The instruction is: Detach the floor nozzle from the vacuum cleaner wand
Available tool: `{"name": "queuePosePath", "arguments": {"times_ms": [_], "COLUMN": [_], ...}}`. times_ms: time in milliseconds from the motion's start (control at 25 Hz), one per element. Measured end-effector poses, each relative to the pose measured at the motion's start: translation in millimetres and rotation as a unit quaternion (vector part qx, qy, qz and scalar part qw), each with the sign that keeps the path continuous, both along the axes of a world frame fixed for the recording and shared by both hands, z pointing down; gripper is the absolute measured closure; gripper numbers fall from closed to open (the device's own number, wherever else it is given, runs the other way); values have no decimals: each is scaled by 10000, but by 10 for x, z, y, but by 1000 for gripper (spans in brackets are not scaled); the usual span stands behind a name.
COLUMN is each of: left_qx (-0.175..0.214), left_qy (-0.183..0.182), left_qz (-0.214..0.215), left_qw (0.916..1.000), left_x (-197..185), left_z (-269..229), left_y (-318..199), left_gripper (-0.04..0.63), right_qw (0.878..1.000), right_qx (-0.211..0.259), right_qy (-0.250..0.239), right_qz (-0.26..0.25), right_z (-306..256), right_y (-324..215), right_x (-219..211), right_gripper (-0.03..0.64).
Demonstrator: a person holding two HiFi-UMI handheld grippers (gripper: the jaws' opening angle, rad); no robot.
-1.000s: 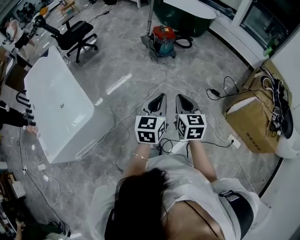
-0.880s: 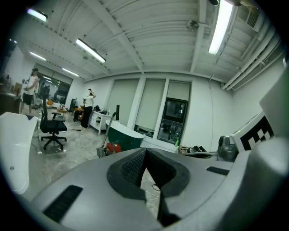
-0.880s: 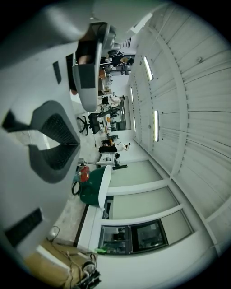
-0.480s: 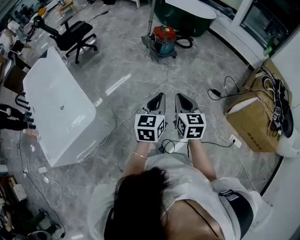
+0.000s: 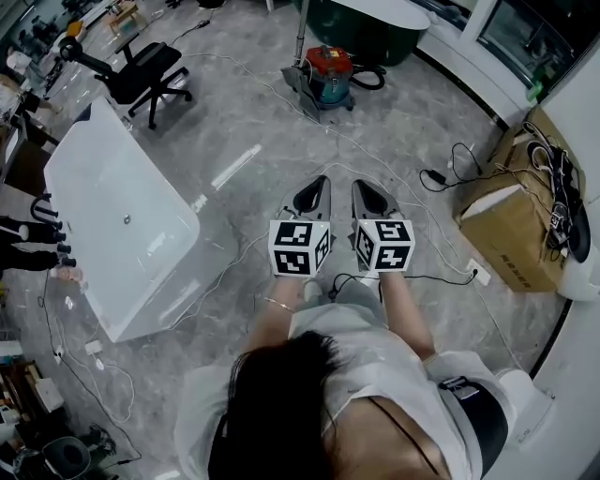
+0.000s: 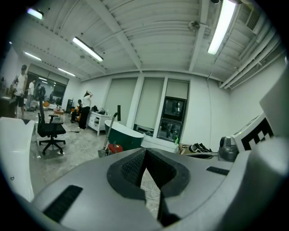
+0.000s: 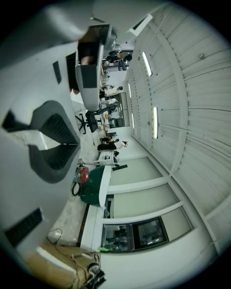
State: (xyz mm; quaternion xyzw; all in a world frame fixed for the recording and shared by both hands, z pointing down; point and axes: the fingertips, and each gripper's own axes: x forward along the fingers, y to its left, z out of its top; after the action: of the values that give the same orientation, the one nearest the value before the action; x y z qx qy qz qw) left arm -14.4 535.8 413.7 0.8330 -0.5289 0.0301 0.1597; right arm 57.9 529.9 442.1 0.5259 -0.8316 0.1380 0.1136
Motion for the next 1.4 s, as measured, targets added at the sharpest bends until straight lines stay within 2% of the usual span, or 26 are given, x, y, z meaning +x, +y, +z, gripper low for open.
{"name": "queuePosePath", "arguments": {"times_ms": [440,880,1120,1400], "left_qx": [-196,-344,-273,-393], "left_qy": [-300,-215,-214,-248], "left_qz": [45,-145,-5,3], "left_qw": [9993,9991,9994,9989], "left_x": [-116,-307,-113,-26], "left_z": [103,270,237,331], "left_y": [-63,-217,-403,-728], "left_gripper": [592,592,592,592], "right_qw": [9999,9998,9998,9995], "right_qx": [-55,-153,-151,-266], "right_qy": [-63,124,155,182], "right_qz": [134,104,43,-49], "right_z": [-64,90,85,173], "right_y": [-58,-162,-371,-745], "right_x": [-104,-172,-143,-70], "right_gripper": [601,601,601,601]}}
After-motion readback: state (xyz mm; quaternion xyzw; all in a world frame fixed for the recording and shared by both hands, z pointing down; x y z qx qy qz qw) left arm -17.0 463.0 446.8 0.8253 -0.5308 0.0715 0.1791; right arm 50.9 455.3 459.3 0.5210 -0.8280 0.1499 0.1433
